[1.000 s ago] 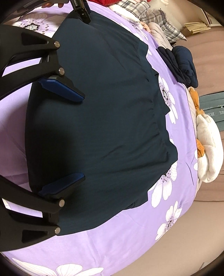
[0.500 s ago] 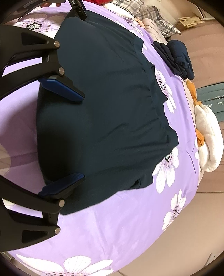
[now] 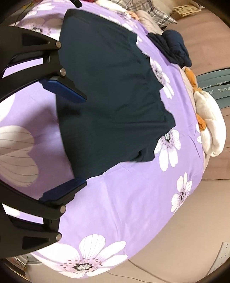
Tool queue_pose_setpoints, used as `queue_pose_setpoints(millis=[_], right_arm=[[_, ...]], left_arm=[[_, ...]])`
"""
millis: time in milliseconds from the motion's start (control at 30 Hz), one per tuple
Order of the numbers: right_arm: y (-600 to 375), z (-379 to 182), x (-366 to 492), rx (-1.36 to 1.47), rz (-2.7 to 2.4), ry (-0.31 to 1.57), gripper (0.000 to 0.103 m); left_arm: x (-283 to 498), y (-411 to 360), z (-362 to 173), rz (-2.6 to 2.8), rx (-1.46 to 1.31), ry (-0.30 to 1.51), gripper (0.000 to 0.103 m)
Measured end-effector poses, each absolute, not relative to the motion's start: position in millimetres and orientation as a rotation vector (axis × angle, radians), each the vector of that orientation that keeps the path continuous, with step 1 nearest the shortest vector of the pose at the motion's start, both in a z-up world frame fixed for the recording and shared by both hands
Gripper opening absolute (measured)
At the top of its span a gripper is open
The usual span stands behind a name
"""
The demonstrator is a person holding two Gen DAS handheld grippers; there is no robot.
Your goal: Fold large clothes
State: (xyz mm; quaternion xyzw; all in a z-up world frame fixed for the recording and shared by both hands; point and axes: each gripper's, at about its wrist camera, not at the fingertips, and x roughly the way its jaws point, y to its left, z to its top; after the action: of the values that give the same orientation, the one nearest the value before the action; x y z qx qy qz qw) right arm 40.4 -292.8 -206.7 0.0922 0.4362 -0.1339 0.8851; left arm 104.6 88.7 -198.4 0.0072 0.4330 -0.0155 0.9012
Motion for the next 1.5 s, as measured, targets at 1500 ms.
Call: queue_pose_setpoints(millis=[1500], right_arm=[[-173,5,17,0.063,0.031,0.780,0.103]], left_arm=[[53,50,-12,-0.094,0.075,0.731,0.102]])
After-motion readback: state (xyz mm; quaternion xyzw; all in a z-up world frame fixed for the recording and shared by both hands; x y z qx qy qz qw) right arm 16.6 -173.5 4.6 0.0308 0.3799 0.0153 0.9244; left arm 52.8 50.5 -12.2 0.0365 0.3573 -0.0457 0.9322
